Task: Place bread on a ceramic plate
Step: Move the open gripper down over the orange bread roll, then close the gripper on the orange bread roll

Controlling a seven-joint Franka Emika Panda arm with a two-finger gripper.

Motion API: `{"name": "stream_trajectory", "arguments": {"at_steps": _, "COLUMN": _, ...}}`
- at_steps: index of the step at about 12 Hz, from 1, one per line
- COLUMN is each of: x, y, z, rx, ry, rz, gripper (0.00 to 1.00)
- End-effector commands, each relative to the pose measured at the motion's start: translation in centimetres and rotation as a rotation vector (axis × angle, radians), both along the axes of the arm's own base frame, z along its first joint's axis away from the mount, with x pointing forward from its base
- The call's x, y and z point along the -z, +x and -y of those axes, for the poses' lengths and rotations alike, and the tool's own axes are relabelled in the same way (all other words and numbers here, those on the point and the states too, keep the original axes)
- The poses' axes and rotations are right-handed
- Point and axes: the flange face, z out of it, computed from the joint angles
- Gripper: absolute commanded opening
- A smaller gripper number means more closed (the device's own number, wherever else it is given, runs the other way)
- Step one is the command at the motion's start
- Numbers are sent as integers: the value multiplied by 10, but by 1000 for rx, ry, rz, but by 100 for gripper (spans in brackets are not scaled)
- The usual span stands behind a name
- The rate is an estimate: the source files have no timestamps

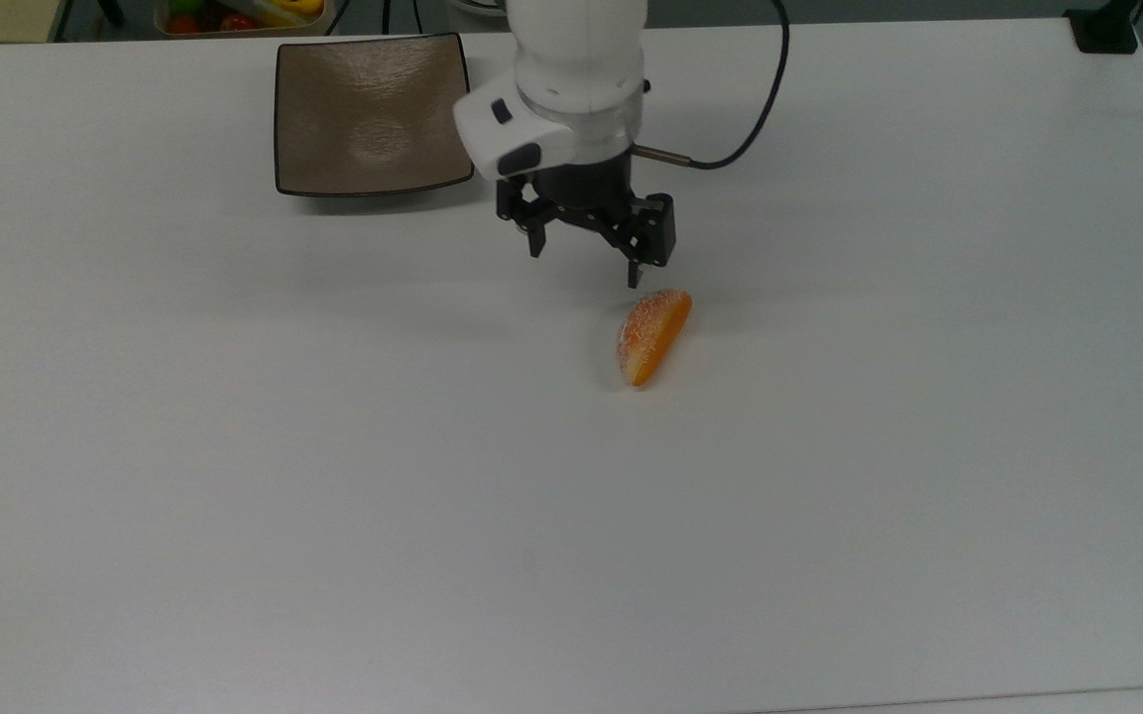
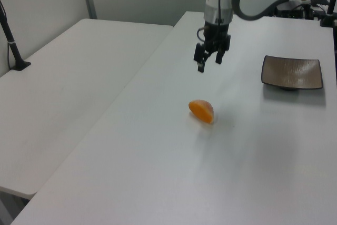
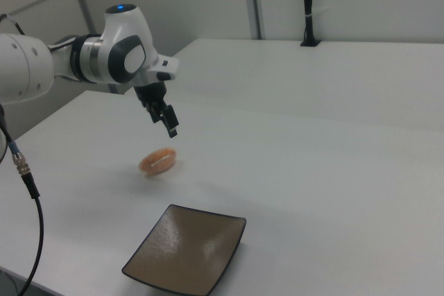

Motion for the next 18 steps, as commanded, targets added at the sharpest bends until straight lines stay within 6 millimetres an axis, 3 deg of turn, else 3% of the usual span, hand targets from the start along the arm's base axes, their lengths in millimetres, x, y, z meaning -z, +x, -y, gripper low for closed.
{"name": "stream_trajectory", "arguments": {"at_steps": 1, "x": 37, "y": 5, "z": -25, "rx": 1, "ry": -7, "rz": -31, "gripper": 100}}
{"name": "stream_trajectory", "arguments": {"at_steps": 3, "x": 61, "y": 7, "z": -50, "rx": -8, "ry": -19, "rz": 8, "gripper": 100}}
{"name": "stream_trajectory", "arguments": {"at_steps": 7, "x": 98, "y": 3, "z": -65, "rx": -23, "ry": -64, "rz": -28, "gripper": 100}}
{"name": "stream_trajectory", "arguments": {"at_steps": 10, "x": 115, "y": 3, "z": -67, "rx": -20, "ry": -84, "rz": -42, "gripper": 100}}
{"name": "stream_trajectory", "arguments": {"at_steps": 13, "x": 133, "y": 1, "z": -84, "rx": -37, "ry": -101, "rz": -21, "gripper": 100}}
{"name": "stream_trajectory", "arguments": {"at_steps": 14, "x": 134, "y": 1, "z": -84, "rx": -34, "ry": -113, "rz": -17, "gripper": 93}}
{"name": "stream_trajectory", "arguments": {"at_steps": 15, "x": 136, "y": 1, "z": -83, "rx": -36, "ry": -120, "rz": -16, "gripper": 56}}
{"name": "stream_trajectory", "arguments": {"at_steps": 16, "x": 133, "y": 3, "z": -83, "rx": -35, "ry": -116, "rz": -6, "gripper": 45}}
{"name": "stream_trajectory", "arguments": {"at_steps": 18, "x": 132, "y": 4, "z": -83, "rx": -36, "ry": -110, "rz": 6, "gripper": 41}}
